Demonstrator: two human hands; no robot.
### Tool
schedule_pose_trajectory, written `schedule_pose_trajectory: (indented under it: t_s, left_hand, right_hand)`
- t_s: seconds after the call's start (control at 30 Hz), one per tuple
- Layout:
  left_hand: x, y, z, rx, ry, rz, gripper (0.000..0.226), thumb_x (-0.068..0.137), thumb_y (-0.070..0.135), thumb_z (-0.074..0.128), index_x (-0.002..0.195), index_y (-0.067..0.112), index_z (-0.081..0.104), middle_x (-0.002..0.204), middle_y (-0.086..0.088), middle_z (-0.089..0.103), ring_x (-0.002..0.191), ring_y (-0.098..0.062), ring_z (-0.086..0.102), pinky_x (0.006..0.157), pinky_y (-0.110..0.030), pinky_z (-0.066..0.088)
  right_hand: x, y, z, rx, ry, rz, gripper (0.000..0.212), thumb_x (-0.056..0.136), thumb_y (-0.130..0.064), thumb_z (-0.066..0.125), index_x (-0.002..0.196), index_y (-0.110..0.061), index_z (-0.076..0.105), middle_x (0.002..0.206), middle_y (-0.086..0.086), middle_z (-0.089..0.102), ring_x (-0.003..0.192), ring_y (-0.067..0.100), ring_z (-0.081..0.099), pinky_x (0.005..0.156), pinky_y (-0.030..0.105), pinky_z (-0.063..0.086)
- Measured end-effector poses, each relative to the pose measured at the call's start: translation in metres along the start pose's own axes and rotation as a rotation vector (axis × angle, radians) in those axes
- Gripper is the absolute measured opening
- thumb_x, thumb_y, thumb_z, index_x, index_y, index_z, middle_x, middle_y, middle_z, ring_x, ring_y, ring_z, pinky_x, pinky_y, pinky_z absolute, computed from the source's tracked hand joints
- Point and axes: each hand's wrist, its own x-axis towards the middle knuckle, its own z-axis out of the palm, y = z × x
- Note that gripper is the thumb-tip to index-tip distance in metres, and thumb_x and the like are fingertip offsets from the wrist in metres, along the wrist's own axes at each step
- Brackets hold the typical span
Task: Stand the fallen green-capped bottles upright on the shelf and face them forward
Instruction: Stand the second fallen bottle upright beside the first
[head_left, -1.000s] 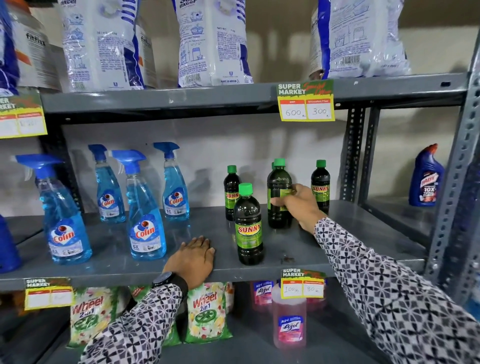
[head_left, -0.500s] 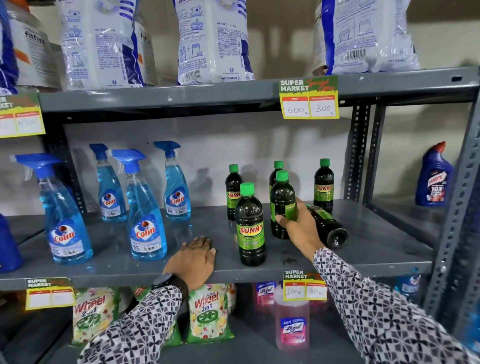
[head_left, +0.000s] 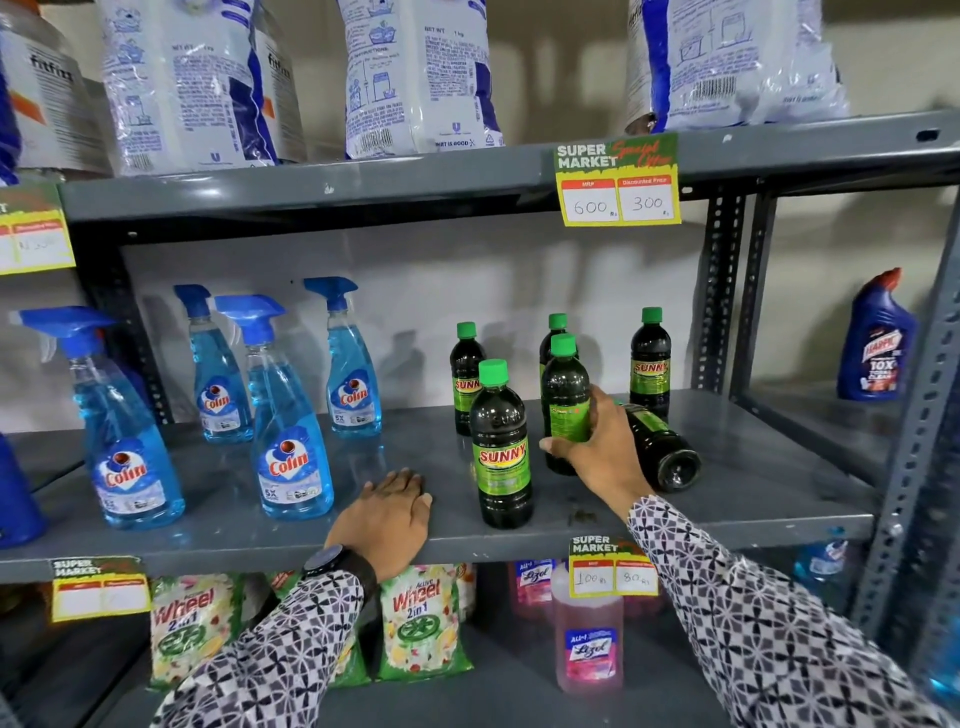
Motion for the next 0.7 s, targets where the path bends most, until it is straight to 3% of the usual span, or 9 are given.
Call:
schedule_pose_trajectory:
  t_s: [0.13,0.17,0.27,0.3,0.37,0.47,0.6,0.7]
  left_hand:
    - [-0.001,0.002,-0.003,-0.008,0.012,0.005,0.054,0.106,0.038,0.023,0.154,0.018,0.035,0.165,-0.003,0.03,0.153,-0.019,0.026,0.126,-0.038,0.018]
    - [-0.002,0.003,-0.004,-0.009,0.015,0.005,0.053,0.106,0.038,0.023,0.153,0.018,0.035,0.165,-0.003,0.03,0.153,-0.019,0.026,0.126,-0.039,0.019]
    - [-0.003,0.004,-0.005,-0.007,0.013,0.006,0.053,0.106,0.038,0.023,0.153,0.018,0.035,0.165,-0.003,0.03,0.153,-0.019,0.026,0.126,-0.038,0.019]
    - [-0.002,0.004,-0.004,-0.008,0.011,0.008,0.053,0.106,0.038,0.023,0.153,0.018,0.035,0.165,-0.003,0.03,0.153,-0.019,0.026,0.126,-0.038,0.018]
    - [-0.001,0.002,-0.001,-0.013,0.013,0.007,0.054,0.105,0.039,0.023,0.153,0.018,0.036,0.164,-0.003,0.031,0.152,-0.019,0.027,0.126,-0.038,0.019]
    - [0.002,-0.002,0.002,-0.008,0.015,0.004,0.054,0.105,0.04,0.023,0.153,0.019,0.037,0.164,-0.002,0.032,0.152,-0.018,0.027,0.126,-0.039,0.019]
    - [0.003,-0.002,0.002,-0.013,0.007,0.005,0.054,0.105,0.039,0.023,0.154,0.018,0.035,0.165,-0.002,0.03,0.153,-0.019,0.026,0.127,-0.04,0.018]
    - [0.002,-0.001,0.002,-0.011,0.008,0.004,0.054,0.105,0.039,0.023,0.154,0.018,0.035,0.165,-0.002,0.03,0.153,-0.019,0.026,0.126,-0.04,0.018]
  right_hand:
    - [-0.033,-0.047,-0.012,-0.027,-0.032,-0.022,0.082,0.077,-0.019,0.083,0.148,-0.033,0.045,0.125,0.001,0.068,0.116,0.022,0.066,0.106,0.051,0.053]
    - [-0.033,-0.047,-0.012,-0.044,-0.037,-0.027,0.083,0.077,-0.021,0.087,0.148,-0.032,0.045,0.125,0.0,0.068,0.116,0.021,0.066,0.106,0.05,0.054]
    - [-0.021,-0.031,-0.005,-0.086,0.018,-0.04,0.104,0.058,-0.064,0.092,0.146,-0.034,0.045,0.127,-0.003,0.064,0.121,0.017,0.061,0.106,0.047,0.053]
    - [-0.02,-0.029,-0.004,-0.115,0.034,-0.044,0.109,0.056,-0.067,0.09,0.148,-0.031,0.045,0.129,-0.001,0.061,0.123,0.018,0.056,0.108,0.045,0.05]
    - [-0.031,-0.046,-0.007,-0.135,0.038,-0.05,0.107,0.063,-0.056,0.093,0.152,-0.026,0.041,0.133,0.005,0.055,0.127,0.021,0.048,0.111,0.043,0.045]
    - [-0.033,-0.048,-0.009,-0.1,0.009,-0.052,0.095,0.072,-0.034,0.09,0.153,-0.028,0.04,0.134,0.003,0.057,0.126,0.021,0.056,0.113,0.049,0.047]
    - [-0.026,-0.039,-0.006,-0.165,0.052,-0.058,0.103,0.062,-0.053,0.094,0.148,-0.024,0.045,0.13,0.003,0.059,0.125,0.023,0.054,0.108,0.047,0.049]
    - [-0.026,-0.04,-0.006,-0.129,0.046,-0.052,0.103,0.063,-0.051,0.094,0.148,-0.022,0.045,0.133,0.005,0.056,0.128,0.023,0.049,0.111,0.045,0.046]
